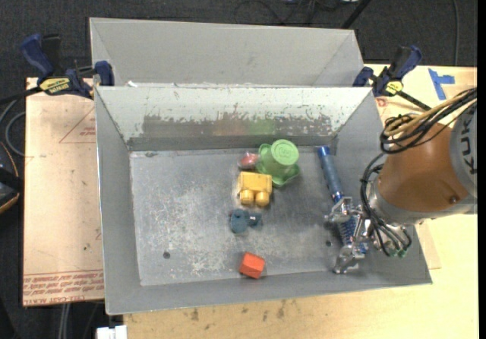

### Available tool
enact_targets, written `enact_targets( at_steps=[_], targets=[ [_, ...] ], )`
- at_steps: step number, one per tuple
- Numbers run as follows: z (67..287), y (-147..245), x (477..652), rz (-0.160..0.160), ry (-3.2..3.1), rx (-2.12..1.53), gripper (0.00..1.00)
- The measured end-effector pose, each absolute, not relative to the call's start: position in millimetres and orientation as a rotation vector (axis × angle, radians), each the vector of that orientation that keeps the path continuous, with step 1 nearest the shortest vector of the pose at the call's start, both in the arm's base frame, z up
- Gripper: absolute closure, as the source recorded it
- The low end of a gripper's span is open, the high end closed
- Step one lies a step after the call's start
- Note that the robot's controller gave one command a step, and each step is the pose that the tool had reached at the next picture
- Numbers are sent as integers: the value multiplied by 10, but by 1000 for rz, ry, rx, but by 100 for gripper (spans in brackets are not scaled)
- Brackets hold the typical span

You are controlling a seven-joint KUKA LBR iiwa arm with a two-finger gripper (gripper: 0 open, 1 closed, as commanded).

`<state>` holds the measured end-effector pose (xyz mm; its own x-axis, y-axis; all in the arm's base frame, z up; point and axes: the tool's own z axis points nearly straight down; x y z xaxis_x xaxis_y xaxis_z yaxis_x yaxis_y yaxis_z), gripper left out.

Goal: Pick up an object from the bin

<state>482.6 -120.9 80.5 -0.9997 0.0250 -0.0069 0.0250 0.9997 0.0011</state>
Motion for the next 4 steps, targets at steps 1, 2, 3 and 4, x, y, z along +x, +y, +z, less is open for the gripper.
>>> enact_targets(
  at_steps=[1, 2, 3, 4],
  targets=[
    [1079, -1456, 5129, 16, 3145, 179, 0],
    [1432, -777, 4829, 5, 3141, 3, 0],
    [1334, 266, 5020, 6, 3127, -276, 0],
    [752, 709, 5574, -1, 3095, -533, 0]
  ],
)
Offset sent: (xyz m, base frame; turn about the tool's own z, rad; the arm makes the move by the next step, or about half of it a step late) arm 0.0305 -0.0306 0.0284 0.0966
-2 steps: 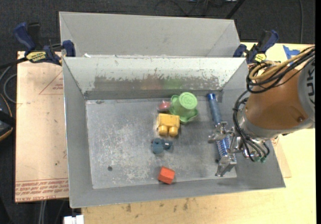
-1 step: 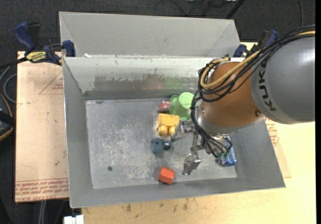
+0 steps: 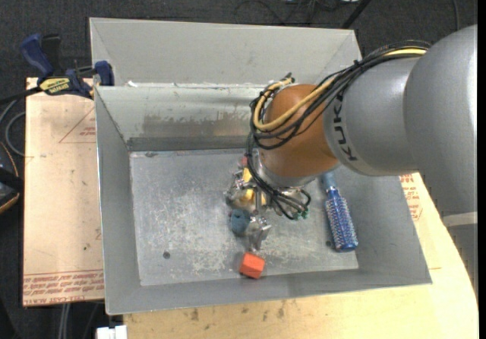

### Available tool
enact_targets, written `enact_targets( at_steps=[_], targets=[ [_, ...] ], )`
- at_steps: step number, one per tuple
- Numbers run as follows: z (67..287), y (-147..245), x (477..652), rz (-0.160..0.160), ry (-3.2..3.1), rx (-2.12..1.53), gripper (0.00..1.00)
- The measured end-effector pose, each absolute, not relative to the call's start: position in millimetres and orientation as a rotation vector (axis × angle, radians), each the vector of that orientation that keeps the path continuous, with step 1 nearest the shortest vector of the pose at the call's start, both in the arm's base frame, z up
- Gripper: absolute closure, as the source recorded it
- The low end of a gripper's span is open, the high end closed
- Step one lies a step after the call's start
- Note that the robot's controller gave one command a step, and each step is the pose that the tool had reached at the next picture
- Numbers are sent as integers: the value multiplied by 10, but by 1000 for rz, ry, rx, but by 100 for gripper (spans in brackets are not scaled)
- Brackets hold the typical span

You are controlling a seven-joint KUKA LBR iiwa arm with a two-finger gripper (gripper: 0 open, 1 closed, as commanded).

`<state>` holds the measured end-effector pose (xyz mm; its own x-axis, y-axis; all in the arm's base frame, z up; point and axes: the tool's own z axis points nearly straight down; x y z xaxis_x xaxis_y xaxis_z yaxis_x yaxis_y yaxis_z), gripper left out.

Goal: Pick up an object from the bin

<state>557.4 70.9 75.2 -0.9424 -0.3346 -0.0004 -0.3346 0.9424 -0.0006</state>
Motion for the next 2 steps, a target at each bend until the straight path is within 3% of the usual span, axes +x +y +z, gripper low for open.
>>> enact_targets(
  at_steps=[1, 2],
  targets=[
    [779, 721, 5599, 2, 3085, -532, 100],
    [2522, 560, 5723, -1, 3063, -640, 100]
  ],
)
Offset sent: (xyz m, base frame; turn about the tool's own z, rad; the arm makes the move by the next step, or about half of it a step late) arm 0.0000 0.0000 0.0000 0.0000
